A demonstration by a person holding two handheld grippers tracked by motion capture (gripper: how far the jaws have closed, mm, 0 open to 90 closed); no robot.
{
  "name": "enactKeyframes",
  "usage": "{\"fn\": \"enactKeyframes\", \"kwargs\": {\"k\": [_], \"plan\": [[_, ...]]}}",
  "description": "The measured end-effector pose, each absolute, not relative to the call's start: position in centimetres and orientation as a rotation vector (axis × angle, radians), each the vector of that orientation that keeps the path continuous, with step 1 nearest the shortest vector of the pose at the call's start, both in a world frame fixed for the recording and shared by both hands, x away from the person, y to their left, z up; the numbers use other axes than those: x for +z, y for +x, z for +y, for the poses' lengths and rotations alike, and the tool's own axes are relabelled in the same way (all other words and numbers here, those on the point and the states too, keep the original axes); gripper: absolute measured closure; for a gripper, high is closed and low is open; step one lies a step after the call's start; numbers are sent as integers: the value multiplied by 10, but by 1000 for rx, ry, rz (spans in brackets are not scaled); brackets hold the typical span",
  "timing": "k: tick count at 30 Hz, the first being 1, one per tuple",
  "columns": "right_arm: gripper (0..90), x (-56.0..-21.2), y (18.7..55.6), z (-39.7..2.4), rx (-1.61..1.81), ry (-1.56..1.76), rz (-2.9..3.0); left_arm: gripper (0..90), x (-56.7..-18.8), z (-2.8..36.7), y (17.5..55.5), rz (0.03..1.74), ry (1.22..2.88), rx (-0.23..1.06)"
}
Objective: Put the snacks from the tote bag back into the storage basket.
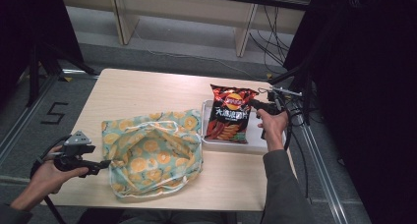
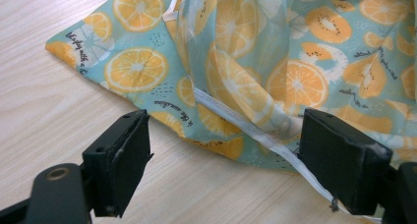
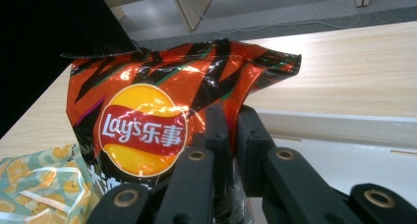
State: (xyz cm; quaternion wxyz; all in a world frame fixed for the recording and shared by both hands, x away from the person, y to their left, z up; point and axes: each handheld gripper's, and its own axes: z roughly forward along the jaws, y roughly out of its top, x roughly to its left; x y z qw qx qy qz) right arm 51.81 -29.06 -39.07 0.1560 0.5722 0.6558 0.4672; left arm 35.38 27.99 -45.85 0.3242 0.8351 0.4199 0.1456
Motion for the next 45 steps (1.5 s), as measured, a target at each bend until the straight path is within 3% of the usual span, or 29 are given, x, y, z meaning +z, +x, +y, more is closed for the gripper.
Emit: {"fn": "enactKeyframes", "kwargs": {"k": [12, 45], "plan": [[763, -395, 522, -286, 1335, 1662, 1875, 190, -459, 281, 354, 1093, 2195, 358], [629, -385, 511, -273, 1356, 1656, 1871, 190, -459, 280, 354, 1100, 2184, 368]]}}
